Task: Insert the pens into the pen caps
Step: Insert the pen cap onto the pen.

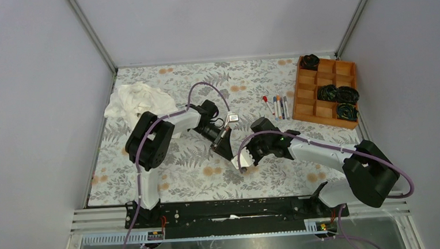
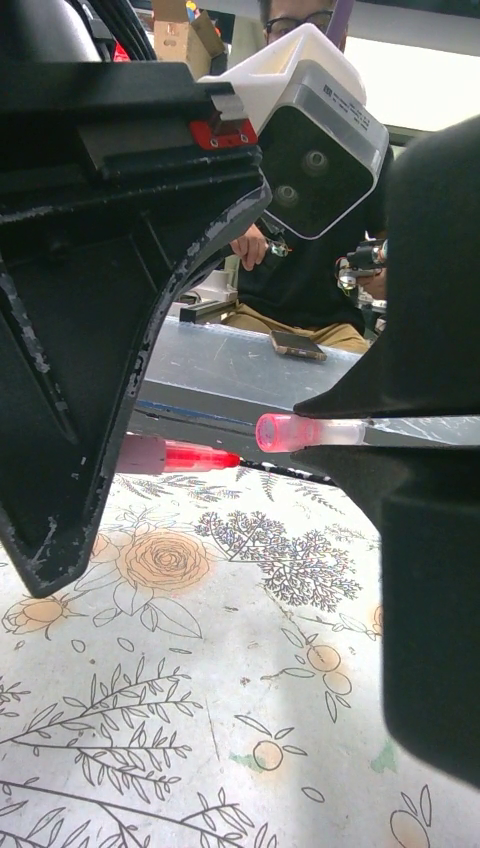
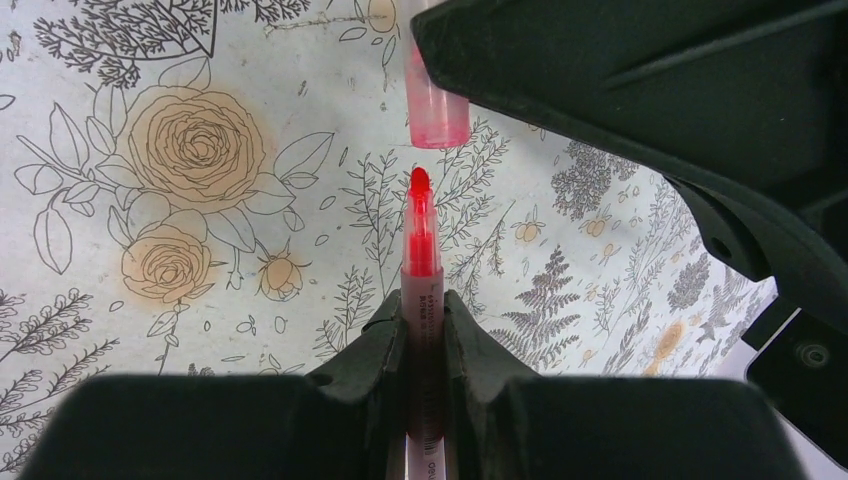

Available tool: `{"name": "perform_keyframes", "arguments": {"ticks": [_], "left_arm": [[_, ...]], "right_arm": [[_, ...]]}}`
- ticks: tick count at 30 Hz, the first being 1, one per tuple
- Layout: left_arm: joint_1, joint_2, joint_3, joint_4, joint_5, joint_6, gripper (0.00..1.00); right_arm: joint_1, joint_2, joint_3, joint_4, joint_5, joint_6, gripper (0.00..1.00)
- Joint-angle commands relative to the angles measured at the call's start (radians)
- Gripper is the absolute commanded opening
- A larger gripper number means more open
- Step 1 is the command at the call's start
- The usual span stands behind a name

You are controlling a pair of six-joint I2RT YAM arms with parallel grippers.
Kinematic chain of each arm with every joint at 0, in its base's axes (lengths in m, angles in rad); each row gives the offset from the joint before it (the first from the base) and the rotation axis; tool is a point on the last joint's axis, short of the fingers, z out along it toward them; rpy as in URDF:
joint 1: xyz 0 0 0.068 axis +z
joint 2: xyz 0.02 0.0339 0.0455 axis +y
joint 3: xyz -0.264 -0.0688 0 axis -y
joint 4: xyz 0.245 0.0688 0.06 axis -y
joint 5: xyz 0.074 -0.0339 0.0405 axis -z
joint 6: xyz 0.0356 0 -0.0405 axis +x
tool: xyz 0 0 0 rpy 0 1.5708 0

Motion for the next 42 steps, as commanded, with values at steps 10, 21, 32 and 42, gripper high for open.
{"name": "perform_keyframes", "arguments": {"ticks": [10, 21, 32, 42], "left_arm": [[0.007, 0.002, 0.014, -0.021, 0.024, 0.018, 0.0], [0.008, -0.007, 0.008, -0.021, 0.042, 0.025, 0.0], [0.007, 0.005, 0.035, -0.022, 0.063, 0.018, 0.0], [0.007, 0.022, 0.051, -0.022, 0.07, 0.011, 0.0]], "right_arm": [[0.011, -0.044, 0.012, 0.002, -0.067, 0.054, 0.0], [0.011, -0.024, 0.013, 0.008, -0.071, 0.058, 0.0], [0.019, -0.036, 0.012, 0.022, -0.133, 0.085, 0.0], [0.031, -0.046, 0.012, 0.042, -0.222, 0.129, 0.0]]}}
